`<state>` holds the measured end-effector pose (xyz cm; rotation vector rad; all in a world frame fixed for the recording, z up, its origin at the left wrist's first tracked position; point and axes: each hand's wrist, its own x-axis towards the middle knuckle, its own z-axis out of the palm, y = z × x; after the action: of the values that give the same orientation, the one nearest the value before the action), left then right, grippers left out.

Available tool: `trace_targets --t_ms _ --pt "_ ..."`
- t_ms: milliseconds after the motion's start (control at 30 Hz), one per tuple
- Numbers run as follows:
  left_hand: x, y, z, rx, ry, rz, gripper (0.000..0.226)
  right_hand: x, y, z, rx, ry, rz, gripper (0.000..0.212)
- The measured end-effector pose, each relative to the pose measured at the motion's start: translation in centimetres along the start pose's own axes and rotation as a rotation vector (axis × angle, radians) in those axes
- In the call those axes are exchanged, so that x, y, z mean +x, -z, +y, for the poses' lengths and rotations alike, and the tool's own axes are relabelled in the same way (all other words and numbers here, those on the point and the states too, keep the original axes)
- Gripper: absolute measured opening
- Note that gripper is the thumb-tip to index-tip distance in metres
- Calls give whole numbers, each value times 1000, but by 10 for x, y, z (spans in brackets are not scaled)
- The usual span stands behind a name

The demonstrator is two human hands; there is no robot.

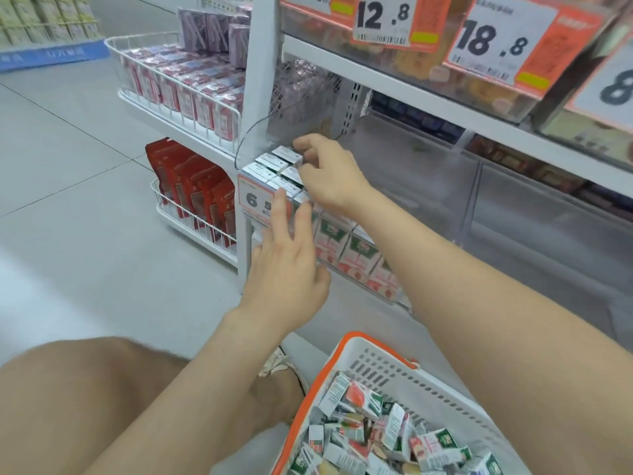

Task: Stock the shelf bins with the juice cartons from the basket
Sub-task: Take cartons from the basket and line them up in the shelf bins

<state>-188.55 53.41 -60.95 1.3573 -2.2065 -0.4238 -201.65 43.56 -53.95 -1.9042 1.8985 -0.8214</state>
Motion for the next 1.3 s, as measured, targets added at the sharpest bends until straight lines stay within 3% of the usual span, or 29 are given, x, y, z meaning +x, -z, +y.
trace_targets --t_ms 100,167,267,333,433,500,600,733,967,1100,1200,1300 --pt "-6 1 8 -80 -71 172 46 -68 16 -8 66 102 188 40" --pt "-14 -2 13 -104 -83 172 29 -121 23 -2 19 201 283 34" --pt "-33 -11 29 -124 -92 -157 7 -202 25 20 -46 218 331 22" --pt "-46 -27 38 -31 -158 -429 10 -251 21 41 -92 169 306 23" --pt "-66 -66 52 171 -307 -754 7 -308 11 85 -116 24 136 24" --pt "-80 -92 61 265 -339 -948 23 -335 3 120 -75 -124 -134 29" --pt "-99 -124 72 356 -320 -1169 31 -367 -18 175 -111 -309 -554 38" --pt "-127 -175 57 454 -289 -1339 25 -407 -43 222 -149 -468 -810 40" --pt "-169 -230 65 439 -328 -1489 43 -448 -63 260 -120 -575 -946 44" --pt "-181 -251 54 610 -404 -1380 61 -460 -70 261 -82 -588 -971 62" --pt "-185 -257 49 665 -417 -1349 85 -467 -74 264 -59 -586 -941 62" --pt "-186 -260 46 705 -449 -1341 91 -472 -75 266 -67 -570 -917 59"
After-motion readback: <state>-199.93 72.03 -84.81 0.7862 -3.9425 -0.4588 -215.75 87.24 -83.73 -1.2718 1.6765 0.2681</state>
